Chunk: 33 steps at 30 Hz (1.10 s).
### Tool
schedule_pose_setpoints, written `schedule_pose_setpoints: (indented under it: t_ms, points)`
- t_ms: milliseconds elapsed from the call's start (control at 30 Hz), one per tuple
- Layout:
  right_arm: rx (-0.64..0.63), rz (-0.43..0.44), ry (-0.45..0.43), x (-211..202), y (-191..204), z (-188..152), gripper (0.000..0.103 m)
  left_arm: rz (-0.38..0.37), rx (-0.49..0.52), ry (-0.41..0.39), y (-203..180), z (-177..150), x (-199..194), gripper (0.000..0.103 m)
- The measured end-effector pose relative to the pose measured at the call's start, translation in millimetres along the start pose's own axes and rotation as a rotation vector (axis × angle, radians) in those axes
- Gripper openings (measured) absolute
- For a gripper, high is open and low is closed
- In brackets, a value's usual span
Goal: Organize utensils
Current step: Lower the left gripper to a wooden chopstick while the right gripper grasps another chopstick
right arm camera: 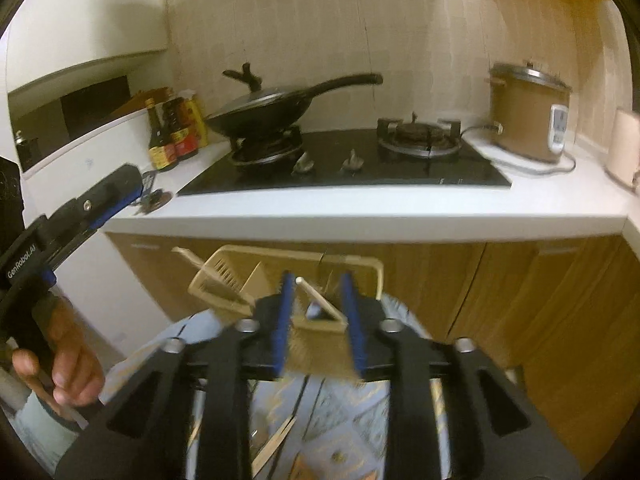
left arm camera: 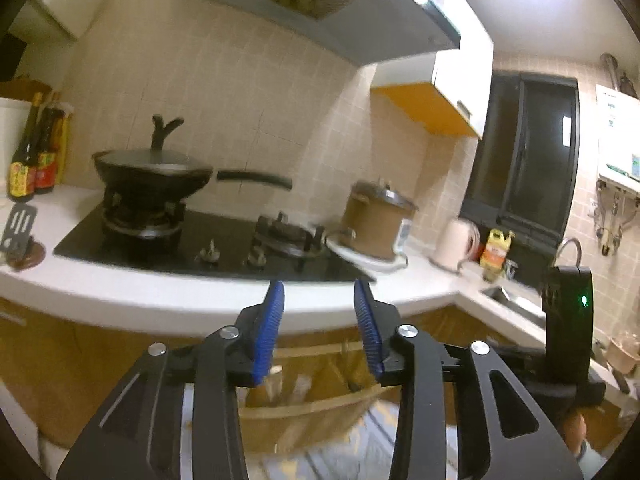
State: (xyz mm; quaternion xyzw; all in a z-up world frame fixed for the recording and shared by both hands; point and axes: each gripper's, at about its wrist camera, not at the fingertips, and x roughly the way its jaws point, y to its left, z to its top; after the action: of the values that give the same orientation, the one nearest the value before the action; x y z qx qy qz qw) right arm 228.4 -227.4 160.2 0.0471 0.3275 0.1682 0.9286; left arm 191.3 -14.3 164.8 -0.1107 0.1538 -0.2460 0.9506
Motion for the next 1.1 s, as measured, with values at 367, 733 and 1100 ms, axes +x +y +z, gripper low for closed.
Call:
schedule_pose_setpoints:
  t_ms: [367,733,1100]
  points:
    - [0.096,0.055,0.28,-1.0,30.2,-53.9,0.044,0.016,-0.054,0.377,29.3,-43.8,-27.0,0.036]
    - [0.146,0.013,0.591,62.2,41.7,-122.4,0.038,0.021,-0.1,0.776,70.2,-140.6,10.0,0.035]
    - [0.156,-0.02,0.671,93.8,35.3,-148.9,0.022,0.062,-0.027,0.859,71.5,-176.1,29.7,0.032]
